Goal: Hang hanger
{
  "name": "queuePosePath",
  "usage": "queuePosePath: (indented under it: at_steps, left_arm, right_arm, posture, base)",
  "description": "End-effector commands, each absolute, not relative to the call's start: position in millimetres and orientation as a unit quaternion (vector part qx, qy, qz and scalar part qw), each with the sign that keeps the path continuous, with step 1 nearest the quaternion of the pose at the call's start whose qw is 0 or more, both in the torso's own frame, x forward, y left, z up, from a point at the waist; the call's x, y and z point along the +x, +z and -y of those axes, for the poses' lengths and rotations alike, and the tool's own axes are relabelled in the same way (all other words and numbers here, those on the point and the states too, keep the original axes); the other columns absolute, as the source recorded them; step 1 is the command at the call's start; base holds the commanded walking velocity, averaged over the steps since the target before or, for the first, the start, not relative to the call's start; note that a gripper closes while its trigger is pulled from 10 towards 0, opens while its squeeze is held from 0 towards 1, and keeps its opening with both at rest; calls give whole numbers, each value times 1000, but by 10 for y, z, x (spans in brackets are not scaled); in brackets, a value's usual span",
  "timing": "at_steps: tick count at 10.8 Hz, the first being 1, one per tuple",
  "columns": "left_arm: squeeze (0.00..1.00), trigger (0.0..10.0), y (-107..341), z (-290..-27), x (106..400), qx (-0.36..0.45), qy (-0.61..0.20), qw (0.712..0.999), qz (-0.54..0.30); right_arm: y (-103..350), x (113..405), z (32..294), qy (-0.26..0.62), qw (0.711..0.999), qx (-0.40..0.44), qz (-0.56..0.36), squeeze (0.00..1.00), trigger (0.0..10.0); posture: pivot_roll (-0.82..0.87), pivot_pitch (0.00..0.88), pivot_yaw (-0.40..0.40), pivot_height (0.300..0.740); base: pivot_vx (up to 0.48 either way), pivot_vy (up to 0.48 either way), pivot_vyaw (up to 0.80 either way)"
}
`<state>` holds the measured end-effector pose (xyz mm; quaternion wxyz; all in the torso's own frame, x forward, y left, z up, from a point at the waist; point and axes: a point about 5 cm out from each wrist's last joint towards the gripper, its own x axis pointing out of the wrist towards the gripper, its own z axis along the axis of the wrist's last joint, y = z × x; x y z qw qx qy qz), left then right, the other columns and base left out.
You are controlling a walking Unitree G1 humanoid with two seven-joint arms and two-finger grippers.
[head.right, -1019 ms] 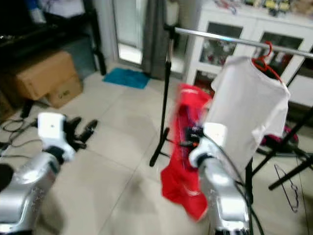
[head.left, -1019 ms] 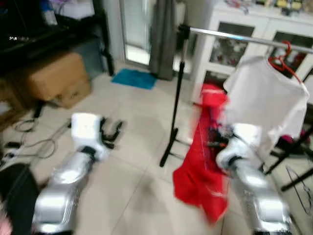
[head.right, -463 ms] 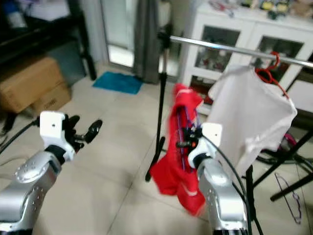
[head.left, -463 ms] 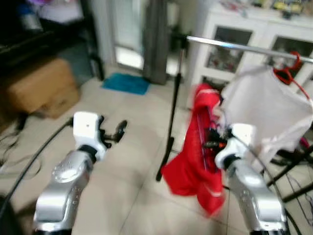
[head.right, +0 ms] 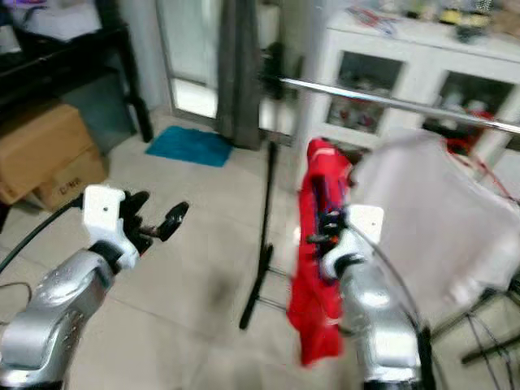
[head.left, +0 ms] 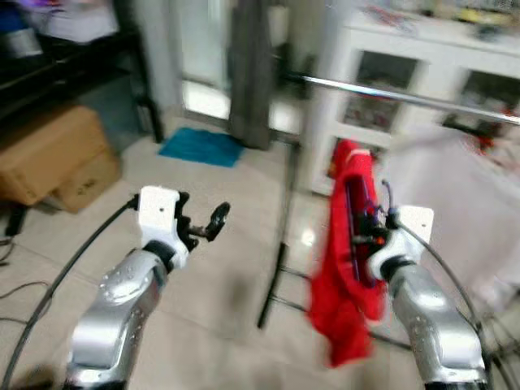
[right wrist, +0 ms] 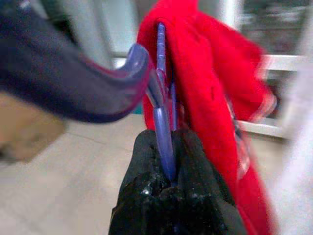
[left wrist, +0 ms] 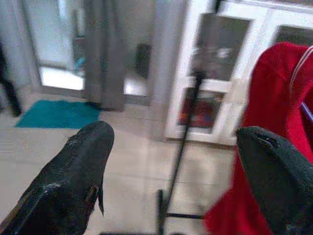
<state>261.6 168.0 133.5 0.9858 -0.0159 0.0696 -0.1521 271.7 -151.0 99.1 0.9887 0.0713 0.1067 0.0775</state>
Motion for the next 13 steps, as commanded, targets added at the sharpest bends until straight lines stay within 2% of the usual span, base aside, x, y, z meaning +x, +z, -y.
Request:
queuePosePath:
  at_steps: [1, 6, 7, 9, 10, 11, 13]
  left_arm:
    - [1000, 10000, 1384, -1574, 2634, -16, -175, 983, -59]
    - [1000, 10000, 1346, -1488, 2585, -5, -221, 973, -73]
    - [1000, 10000, 1332, -1449, 2567, -1, -239, 968, -75]
    - [886, 10000, 1345, -1371, 2510, 10, -286, 955, -72]
    - [871, 10000, 1359, -1341, 2491, 13, -304, 950, -69]
    - [745, 10000, 1361, -1317, 2475, 21, -320, 944, -70]
    - [733, 10000, 1367, -1273, 2468, 32, -348, 934, -71]
  right_arm:
    - [1118, 2743, 1604, 71, 992, 63, -78, 0, 10000]
    - [1134, 2752, 1616, 63, 994, 62, -70, 0, 10000]
    - [1149, 2759, 1623, 59, 994, 66, -65, 0, 10000]
    - [1242, 2796, 1643, 49, 995, 69, -46, 0, 10000]
    - [1281, 2816, 1649, 45, 996, 70, -39, 0, 10000]
    - [1348, 2854, 1659, 38, 996, 73, -24, 0, 10000]
    - [1465, 2938, 1669, 31, 997, 76, 0, 0, 10000]
  posture:
    - [22, 0, -17, 740]
    - [26, 0, -18, 740]
    - [27, 0, -15, 740]
    - [26, 0, -14, 740]
    - [27, 0, -17, 740]
    - [27, 0, -19, 740]
    - [26, 0, -21, 740]
  base:
    - [480, 0, -800]
    - [480, 0, 0]
    - [0, 0, 0]
    - [0, 0, 0]
    - [0, 0, 0]
    - [0, 0, 0]
    - [0, 0, 0]
